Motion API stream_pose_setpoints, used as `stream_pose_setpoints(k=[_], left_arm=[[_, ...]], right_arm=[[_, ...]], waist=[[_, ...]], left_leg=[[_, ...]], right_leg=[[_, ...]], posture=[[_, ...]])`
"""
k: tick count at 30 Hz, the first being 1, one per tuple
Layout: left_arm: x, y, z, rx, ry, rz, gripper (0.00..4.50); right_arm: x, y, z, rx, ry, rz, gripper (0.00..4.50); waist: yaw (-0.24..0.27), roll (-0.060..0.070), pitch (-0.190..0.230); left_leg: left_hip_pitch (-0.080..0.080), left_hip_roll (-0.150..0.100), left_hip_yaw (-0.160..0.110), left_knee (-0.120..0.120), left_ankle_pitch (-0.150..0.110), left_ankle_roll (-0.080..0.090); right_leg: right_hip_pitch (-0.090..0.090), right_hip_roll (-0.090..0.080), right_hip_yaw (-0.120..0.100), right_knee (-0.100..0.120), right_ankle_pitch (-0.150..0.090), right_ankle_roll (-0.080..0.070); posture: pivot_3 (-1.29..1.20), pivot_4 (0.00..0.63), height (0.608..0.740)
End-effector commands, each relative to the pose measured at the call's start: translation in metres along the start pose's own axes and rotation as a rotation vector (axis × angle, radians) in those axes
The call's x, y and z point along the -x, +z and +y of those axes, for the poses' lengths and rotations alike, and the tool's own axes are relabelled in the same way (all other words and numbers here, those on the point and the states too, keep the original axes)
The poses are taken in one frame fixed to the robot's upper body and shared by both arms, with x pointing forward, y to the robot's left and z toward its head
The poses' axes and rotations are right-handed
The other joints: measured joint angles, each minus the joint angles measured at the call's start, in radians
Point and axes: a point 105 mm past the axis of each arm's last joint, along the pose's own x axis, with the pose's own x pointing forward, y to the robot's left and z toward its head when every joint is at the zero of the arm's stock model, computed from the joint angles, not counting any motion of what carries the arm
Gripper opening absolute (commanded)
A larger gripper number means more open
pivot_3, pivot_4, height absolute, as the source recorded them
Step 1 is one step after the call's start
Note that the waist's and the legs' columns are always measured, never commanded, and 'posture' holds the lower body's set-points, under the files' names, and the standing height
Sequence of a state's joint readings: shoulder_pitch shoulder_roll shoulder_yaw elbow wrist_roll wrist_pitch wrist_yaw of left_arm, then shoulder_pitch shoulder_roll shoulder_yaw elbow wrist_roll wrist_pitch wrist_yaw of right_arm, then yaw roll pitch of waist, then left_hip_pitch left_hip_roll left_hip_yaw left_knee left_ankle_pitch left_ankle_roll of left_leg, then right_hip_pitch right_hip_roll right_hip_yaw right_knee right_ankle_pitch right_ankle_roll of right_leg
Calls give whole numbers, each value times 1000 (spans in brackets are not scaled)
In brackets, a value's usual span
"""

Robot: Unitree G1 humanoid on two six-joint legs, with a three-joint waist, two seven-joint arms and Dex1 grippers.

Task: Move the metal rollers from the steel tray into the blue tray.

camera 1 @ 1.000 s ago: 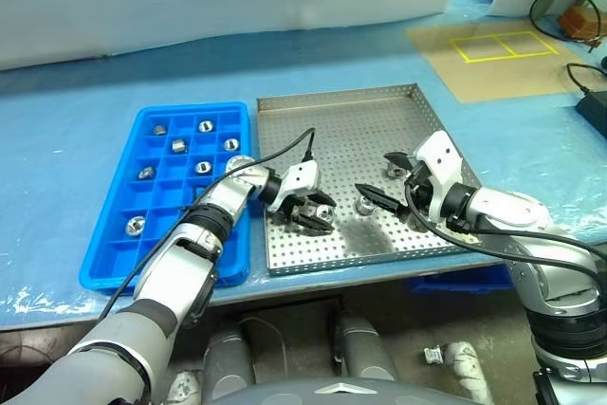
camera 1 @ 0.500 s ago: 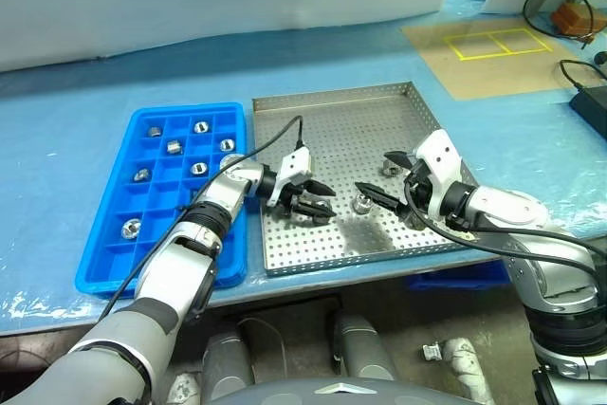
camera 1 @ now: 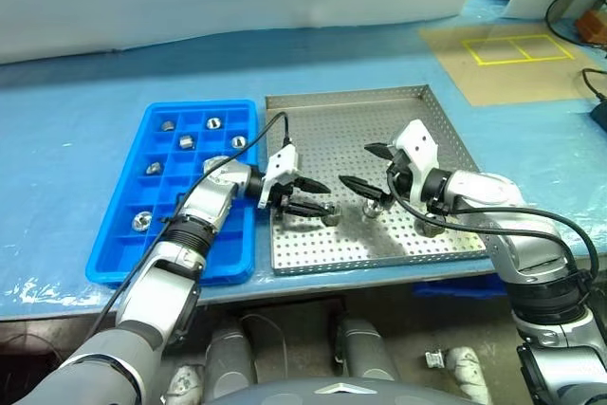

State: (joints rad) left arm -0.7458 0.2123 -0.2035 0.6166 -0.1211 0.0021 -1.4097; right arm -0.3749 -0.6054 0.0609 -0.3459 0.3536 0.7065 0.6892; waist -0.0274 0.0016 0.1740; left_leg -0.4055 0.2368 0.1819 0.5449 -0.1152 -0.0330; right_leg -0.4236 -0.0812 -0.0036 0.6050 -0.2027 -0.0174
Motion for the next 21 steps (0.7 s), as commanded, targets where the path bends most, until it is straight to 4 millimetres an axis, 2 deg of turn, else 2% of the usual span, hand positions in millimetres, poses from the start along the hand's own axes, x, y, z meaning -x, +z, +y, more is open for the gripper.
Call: stream_pose_setpoints(k=[1,5,7,8,12,17,21], left_arm=[[-5,5,3,-41,-10,10,2575],[-11,-12,4,-71,-4,92,3574],[-14,-15,6,-59,5,96,4316],[-17,-15,8,-57,12,94,4448],[-26,-14,17,-7,61,71,4448],[-37,-27,2,45,-44,120,4448],[-35,-46,-1,-1,-69,262,4448]], right_arm=[[4,7,-1,32,-15,-25,4500],[8,4,-1,28,-32,-20,4500],[9,3,0,27,-39,-17,4500],[10,2,0,26,-42,-16,4500],[13,0,-2,20,-73,-11,4500],[18,-3,-3,25,-92,1,4500],[20,-2,-5,27,-108,3,4500]], waist=[[-1,0,0],[-2,0,0],[-3,0,0],[-4,0,0],[-3,0,0],[-14,0,0],[-19,1,-1]], left_leg=[[0,0,0,0,0,0],[0,0,0,0,0,0],[0,0,0,0,0,0],[0,0,0,0,0,0],[1,-2,0,1,0,0],[1,-3,1,1,0,1],[2,-1,1,0,0,1]], right_leg=[[0,0,0,0,0,0],[0,0,0,0,0,0],[0,0,1,0,0,0],[0,0,1,0,0,0],[0,0,2,0,0,1],[0,0,3,0,-1,1],[0,0,3,0,-3,5]], posture=[[-486,150,740],[-514,150,740],[-526,150,740],[-531,150,740],[-552,150,740],[-568,150,740],[-585,150,740]])
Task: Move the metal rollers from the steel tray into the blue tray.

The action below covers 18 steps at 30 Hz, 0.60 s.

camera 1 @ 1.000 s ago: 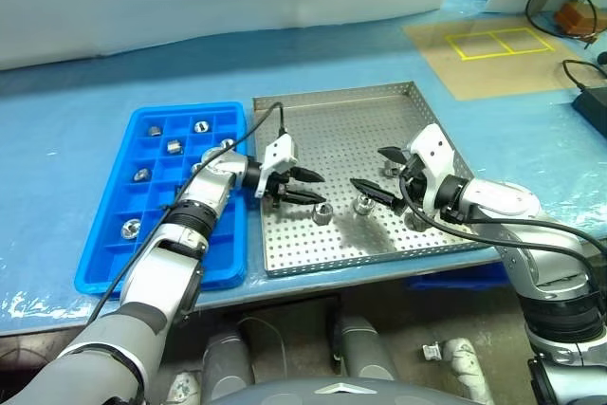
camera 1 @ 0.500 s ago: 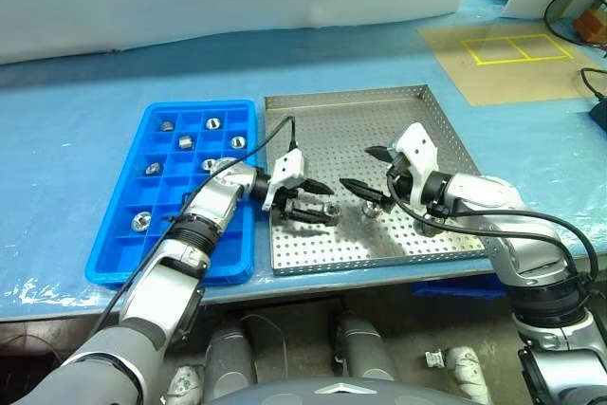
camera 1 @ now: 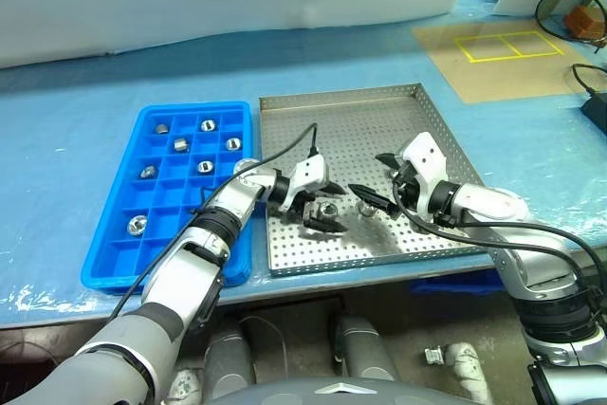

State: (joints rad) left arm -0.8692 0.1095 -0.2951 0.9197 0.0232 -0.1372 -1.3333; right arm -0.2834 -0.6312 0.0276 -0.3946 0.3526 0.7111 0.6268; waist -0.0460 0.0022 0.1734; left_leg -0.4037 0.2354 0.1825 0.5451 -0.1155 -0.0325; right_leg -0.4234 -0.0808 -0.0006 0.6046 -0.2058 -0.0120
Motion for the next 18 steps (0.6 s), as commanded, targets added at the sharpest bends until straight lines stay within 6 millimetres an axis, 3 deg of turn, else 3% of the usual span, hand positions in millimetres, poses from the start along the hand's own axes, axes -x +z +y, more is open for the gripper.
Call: stream_pose_setpoints(k=[1,11,14,17,18], left_arm=[[0,-23,-3,-21,-7,131,4448],[8,-25,4,5,16,157,4448],[5,-22,6,18,35,121,3869],[4,-23,10,11,73,135,2944],[4,-22,10,5,70,127,2944]], right_arm=[[7,14,-2,41,-28,-39,4500],[9,12,-3,40,-42,-35,4500],[8,13,-2,41,-40,-37,4500],[8,13,-3,43,-39,-36,4500],[8,13,-3,43,-40,-36,4500]], waist=[[0,0,0],[-2,-1,0],[-3,-1,0],[-9,-1,0],[-10,-1,0]], left_leg=[[0,0,0,0,0,0],[0,0,0,1,0,0],[0,0,0,2,0,0],[0,0,0,2,0,0],[0,0,0,1,0,0]], right_leg=[[0,0,0,0,-1,2],[0,0,0,0,-1,3],[0,0,1,0,-1,3],[0,0,1,0,-1,3],[0,0,1,0,-1,3]], posture=[[-585,150,740],[-586,150,740],[-583,150,740],[-581,150,740],[-580,150,740]])
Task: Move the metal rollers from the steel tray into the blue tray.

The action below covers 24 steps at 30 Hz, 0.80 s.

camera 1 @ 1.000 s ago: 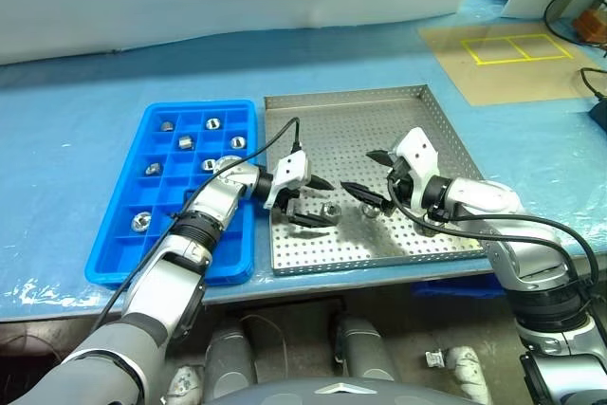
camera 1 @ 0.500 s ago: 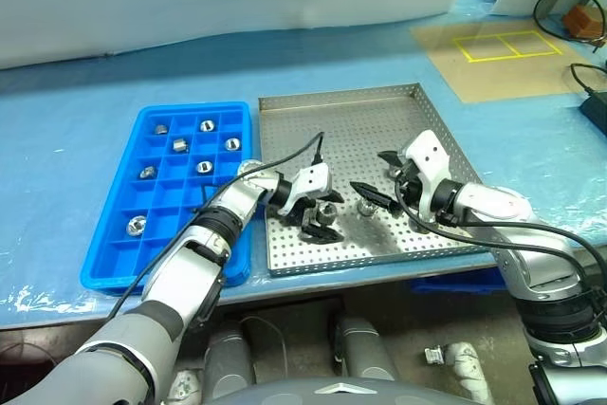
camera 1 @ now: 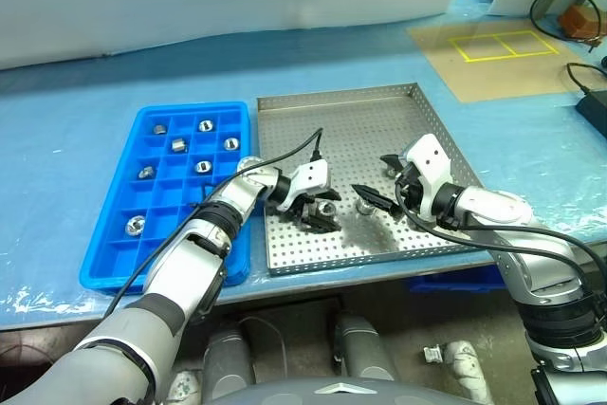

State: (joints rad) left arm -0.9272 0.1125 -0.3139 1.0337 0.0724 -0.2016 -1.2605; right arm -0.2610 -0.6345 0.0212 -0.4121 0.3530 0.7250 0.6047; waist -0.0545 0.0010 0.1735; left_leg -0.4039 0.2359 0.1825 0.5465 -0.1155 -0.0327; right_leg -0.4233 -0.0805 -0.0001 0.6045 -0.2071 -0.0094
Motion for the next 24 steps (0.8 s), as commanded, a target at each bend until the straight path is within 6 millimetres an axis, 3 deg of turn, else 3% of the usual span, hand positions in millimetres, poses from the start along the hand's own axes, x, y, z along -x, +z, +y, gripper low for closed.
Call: stream_pose_setpoints(k=[1,6,14,20,24], left_arm=[[0,-14,-2,25,8,43,2944],[3,-15,-3,27,3,37,1800],[11,1,8,-1,69,-47,1782],[33,60,21,1,104,-325,1782],[45,76,19,-10,105,-366,1782]], right_arm=[[5,17,-2,52,-18,-53,4500],[3,18,-2,49,-11,-59,4500],[0,21,0,55,11,-65,4500],[-9,27,3,57,58,-88,4500],[-18,31,6,64,92,-104,4500]], waist=[[-3,0,0],[-9,0,0],[-10,0,0],[-8,-1,1],[-3,-1,1]], left_leg=[[0,0,0,0,0,0],[-1,-1,0,-1,0,0],[-1,-1,0,-1,0,0],[-3,0,0,-2,0,0],[-4,0,0,-3,0,0]], right_leg=[[0,0,0,0,0,0],[0,0,0,-1,0,0],[0,0,0,-1,0,0],[-3,0,-1,0,4,-6],[-4,0,0,-1,4,-8]], posture=[[-576,150,740],[-567,150,740],[-541,150,740],[-475,150,740],[-422,150,740]])
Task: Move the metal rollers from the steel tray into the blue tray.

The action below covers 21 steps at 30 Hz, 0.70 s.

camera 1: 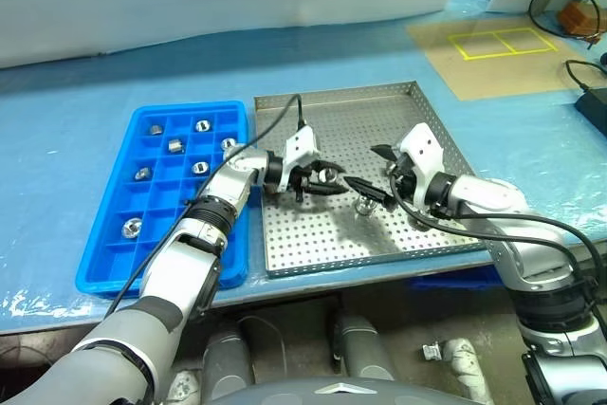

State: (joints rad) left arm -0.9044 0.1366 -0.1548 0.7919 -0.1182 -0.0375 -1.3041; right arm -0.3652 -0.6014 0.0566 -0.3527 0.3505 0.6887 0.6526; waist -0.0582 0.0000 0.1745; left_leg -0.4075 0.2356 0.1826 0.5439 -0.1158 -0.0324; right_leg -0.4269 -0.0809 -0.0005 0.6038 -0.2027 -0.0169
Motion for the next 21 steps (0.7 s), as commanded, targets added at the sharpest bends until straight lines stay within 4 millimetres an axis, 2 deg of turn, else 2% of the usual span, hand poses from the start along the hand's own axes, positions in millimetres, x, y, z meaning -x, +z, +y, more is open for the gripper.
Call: stream_pose_setpoints(k=[1,9,14,21], left_arm=[[12,27,0,-49,2,-67,1782],[83,26,-8,-58,165,30,1782],[132,7,-26,-13,337,116,1782],[174,-5,-44,9,562,167,1782]], right_arm=[[-9,11,4,35,45,-41,4500],[-43,31,14,65,200,-115,4500],[-71,45,29,96,341,-161,4500],[-95,58,44,138,479,-205,4500]], waist=[[4,0,0],[40,0,1],[79,0,1],[150,0,2]], left_leg=[[0,0,0,-1,0,0],[-2,4,0,-3,2,-4],[-3,4,0,-4,2,-4],[-6,4,-3,-6,4,-7]], right_leg=[[0,0,0,0,0,0],[-6,3,-1,3,0,0],[-7,2,-2,3,0,-1],[-9,1,-7,4,0,-1]], posture=[[-396,150,740],[-169,150,740],[7,150,740],[167,150,740]])
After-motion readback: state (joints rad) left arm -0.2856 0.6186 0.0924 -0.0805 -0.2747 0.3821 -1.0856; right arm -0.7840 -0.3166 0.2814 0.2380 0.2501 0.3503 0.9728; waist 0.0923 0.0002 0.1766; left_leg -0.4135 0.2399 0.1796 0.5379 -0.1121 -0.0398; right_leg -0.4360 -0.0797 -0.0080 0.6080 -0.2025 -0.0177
